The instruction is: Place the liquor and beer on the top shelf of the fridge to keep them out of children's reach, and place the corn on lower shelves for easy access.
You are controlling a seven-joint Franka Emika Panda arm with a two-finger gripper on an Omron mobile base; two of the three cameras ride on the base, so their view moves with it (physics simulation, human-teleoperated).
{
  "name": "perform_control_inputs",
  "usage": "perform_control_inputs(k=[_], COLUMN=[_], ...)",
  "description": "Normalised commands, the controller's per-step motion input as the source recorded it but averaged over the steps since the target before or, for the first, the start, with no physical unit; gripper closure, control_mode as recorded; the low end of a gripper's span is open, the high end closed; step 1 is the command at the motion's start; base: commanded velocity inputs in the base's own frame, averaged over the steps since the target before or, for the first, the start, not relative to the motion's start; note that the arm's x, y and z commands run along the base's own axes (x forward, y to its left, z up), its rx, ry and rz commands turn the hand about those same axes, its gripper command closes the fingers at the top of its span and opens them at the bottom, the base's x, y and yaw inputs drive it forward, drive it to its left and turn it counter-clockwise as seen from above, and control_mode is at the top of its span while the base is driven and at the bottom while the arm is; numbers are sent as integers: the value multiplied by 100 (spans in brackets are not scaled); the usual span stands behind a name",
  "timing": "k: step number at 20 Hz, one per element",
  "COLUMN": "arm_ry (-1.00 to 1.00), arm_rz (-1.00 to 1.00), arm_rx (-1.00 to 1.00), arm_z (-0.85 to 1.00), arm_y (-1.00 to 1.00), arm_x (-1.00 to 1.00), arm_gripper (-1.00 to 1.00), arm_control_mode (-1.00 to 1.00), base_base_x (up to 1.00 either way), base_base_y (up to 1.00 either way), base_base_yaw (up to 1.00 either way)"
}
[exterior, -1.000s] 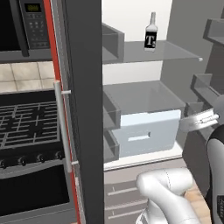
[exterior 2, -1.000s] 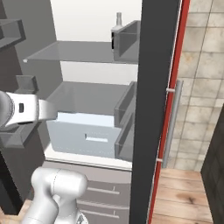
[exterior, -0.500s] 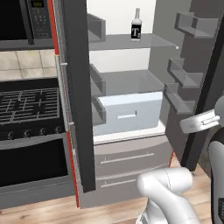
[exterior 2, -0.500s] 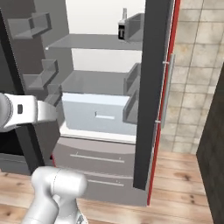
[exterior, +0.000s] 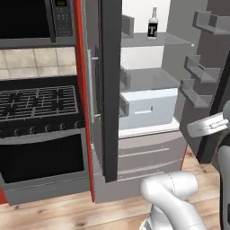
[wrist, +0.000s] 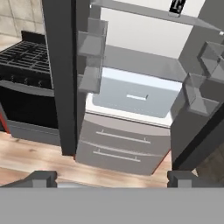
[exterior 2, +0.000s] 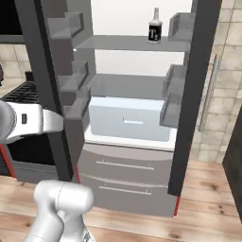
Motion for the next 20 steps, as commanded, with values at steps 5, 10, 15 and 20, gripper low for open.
perform_control_inputs(k=[5,10,15,20], arm_ry=[0,0,0,0], arm_rz=[0,0,0,0], arm_rx=[0,0,0,0], arm_z=[0,0,0,0], arm_y=[0,0,0,0], arm_x=[0,0,0,0], arm_gripper=[-100,-100,-100,-100], arm_control_mode=[100,100,100,100], base_base_x=[0,0,3,10], base_base_y=[99,100,100,98], base_base_yaw=[0,0,0,0])
